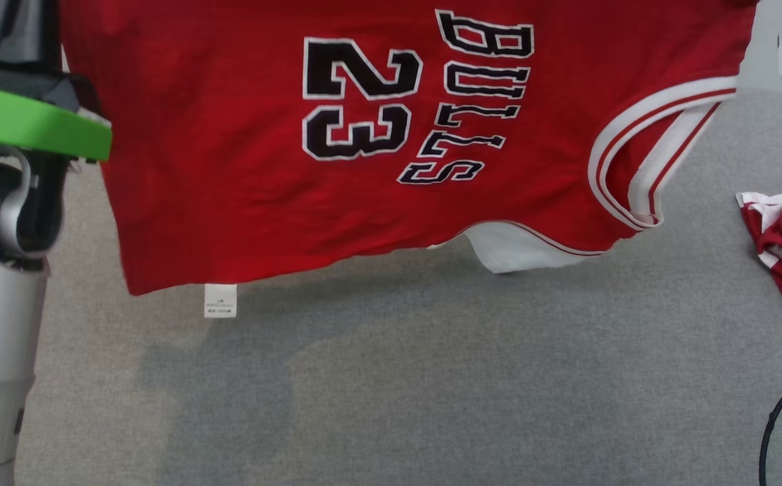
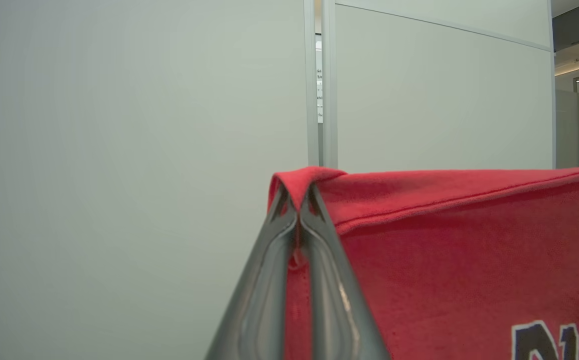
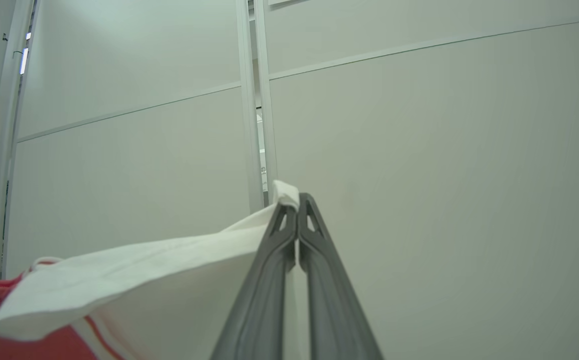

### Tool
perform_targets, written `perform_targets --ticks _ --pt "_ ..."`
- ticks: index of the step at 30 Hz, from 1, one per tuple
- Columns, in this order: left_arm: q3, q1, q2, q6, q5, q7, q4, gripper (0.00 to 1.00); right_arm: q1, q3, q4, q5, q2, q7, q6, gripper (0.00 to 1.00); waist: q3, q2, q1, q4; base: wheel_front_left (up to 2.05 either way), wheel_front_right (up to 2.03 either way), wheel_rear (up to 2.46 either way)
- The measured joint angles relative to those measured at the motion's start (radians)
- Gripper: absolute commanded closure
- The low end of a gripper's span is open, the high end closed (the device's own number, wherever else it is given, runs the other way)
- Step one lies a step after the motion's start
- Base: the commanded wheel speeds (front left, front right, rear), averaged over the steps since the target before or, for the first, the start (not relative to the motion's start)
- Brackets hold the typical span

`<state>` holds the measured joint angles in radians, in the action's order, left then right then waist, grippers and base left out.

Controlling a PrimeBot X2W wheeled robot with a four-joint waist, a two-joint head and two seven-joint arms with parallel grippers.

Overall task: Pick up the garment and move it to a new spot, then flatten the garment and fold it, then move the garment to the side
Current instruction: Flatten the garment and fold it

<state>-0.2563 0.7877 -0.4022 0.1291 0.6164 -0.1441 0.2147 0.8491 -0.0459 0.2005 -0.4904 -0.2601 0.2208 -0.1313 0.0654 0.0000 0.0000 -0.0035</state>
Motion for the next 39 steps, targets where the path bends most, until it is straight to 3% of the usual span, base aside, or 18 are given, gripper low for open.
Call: perform_targets --ticks 8,12,16,20,23,30,33,39 --pt "0.019 0.167 0.014 -0.001 0.026 0.018 0.143 1.00 0.256 0.056 0.171 0.123 -0.008 -0.017 0.000 1.00 0.112 0.0000 0.0000 -0.010 0.00 0.00 0.00" --pt "0.023 0.322 0.030 -0.014 -0.012 -0.048 0.286 1.00 0.474 0.018 0.303 0.260 0.018 0.026 -0.001 1.00 0.200 0.0000 0.0000 -0.017 0.00 0.00 0.00" --pt "0.050 0.457 0.040 -0.021 -0.047 -0.104 0.344 1.00 0.616 -0.035 0.317 0.355 0.037 0.040 -0.001 1.00 0.262 0.0000 0.0001 -0.022 0.00 0.00 0.00" --pt "0.100 0.504 0.074 -0.022 -0.056 -0.116 0.365 1.00 0.640 -0.089 0.254 0.388 0.064 0.041 -0.002 1.00 0.311 0.0000 0.0000 -0.027 0.00 0.00 0.00" --pt "0.130 0.444 0.090 -0.014 -0.074 -0.117 0.365 1.00 0.538 -0.081 0.245 0.383 0.077 0.041 -0.002 1.00 0.327 0.0000 0.0001 -0.035 0.00 0.00 0.00" --pt "0.217 0.066 0.186 0.000 -0.080 -0.117 0.370 1.00 0.093 -0.029 0.185 0.266 0.069 0.041 -0.002 1.00 0.297 0.0000 0.0001 -0.047 0.00 0.00 0.00" --pt "0.205 -0.138 0.233 0.003 -0.085 -0.117 0.411 1.00 -0.128 -0.020 0.173 0.194 0.080 0.041 -0.002 1.00 0.275 0.0000 0.0001 -0.053 0.00 0.00 0.00" --pt "0.164 -0.396 0.299 0.002 -0.085 -0.117 0.442 1.00 -0.435 0.007 0.150 0.098 0.123 0.041 -0.001 1.00 0.231 0.0000 0.0000 -0.068 0.00 0.00 0.00"
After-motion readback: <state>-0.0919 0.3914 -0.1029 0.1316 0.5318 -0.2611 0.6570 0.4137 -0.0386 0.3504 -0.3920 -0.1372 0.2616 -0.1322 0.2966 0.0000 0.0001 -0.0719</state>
